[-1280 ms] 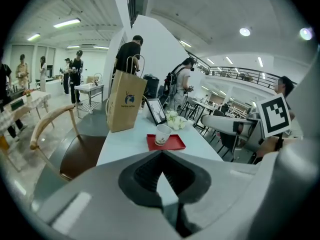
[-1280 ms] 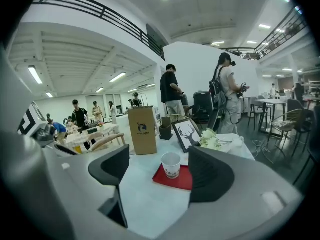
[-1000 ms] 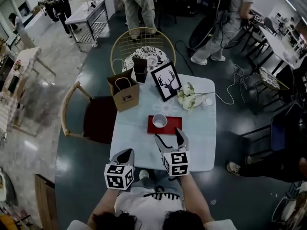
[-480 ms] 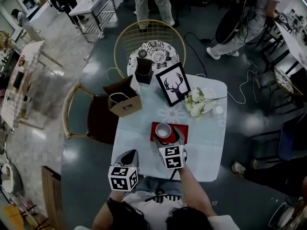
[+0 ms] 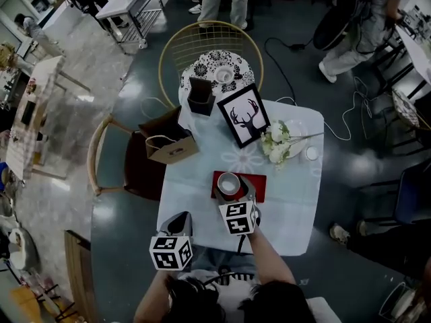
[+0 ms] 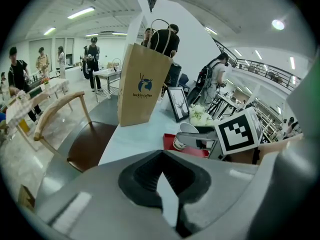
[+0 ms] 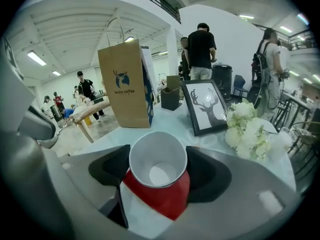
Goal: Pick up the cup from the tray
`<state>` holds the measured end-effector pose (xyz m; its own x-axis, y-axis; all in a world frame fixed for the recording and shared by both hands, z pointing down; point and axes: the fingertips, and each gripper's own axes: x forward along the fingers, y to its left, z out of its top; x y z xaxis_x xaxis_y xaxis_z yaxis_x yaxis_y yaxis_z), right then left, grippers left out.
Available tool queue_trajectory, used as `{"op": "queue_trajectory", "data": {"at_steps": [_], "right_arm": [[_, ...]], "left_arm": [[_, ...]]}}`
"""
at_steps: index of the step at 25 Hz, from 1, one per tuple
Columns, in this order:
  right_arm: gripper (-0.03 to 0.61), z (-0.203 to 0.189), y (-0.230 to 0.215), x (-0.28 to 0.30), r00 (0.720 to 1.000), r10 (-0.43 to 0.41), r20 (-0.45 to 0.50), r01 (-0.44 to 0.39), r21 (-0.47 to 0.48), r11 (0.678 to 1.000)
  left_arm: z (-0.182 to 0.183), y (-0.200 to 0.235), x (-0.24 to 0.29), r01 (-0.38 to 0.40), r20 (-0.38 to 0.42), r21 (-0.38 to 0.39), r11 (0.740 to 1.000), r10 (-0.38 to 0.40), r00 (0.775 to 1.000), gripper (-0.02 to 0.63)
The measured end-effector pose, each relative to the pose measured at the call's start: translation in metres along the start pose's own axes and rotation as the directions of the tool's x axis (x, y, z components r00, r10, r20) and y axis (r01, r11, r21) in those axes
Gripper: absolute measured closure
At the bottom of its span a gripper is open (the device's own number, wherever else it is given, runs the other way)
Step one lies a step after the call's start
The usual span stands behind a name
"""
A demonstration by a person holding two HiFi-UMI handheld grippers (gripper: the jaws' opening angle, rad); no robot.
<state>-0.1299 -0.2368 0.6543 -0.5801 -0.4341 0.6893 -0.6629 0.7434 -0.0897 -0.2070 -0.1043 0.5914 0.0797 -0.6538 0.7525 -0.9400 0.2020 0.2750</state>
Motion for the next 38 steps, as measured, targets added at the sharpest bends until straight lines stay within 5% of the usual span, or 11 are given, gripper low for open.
{"op": "queue_trajectory", "data": {"at_steps": [9, 15, 20, 26, 38], "right_arm": [[0.208, -0.021, -0.061, -0.065, 0.986, -0.159, 0.059, 0.146, 0.172, 0.974], [0.209, -0.061, -0.126, -0.113, 0.952, -0.303, 0.042, 0.271, 0.346, 0.898], [0.209, -0.086, -0.162, -0.148, 0.917, -0.398, 0.026, 0.356, 0.400, 0.845], [0.209, -0.115, -0.182, -0.163, 0.903, -0.430, -0.006, 0.396, 0.405, 0.824], [0.207, -0.136, -0.181, -0.155, 0.917, -0.398, -0.014, 0.371, 0.392, 0.842]], "left_arm": [[-0.004, -0.023, 0.006, 0.056, -0.005, 0.036, 0.998, -0.056, 0.998, 0.614], [-0.005, -0.050, 0.021, 0.125, -0.038, 0.110, 0.986, -0.121, 0.992, 0.614], [0.000, -0.072, 0.030, 0.165, -0.029, 0.087, 0.983, -0.163, 0.986, 0.614], [0.000, -0.103, 0.039, 0.203, -0.057, 0.145, 0.968, -0.197, 0.979, 0.614], [-0.012, -0.120, 0.042, 0.190, -0.068, 0.161, 0.968, -0.182, 0.981, 0.614]]}}
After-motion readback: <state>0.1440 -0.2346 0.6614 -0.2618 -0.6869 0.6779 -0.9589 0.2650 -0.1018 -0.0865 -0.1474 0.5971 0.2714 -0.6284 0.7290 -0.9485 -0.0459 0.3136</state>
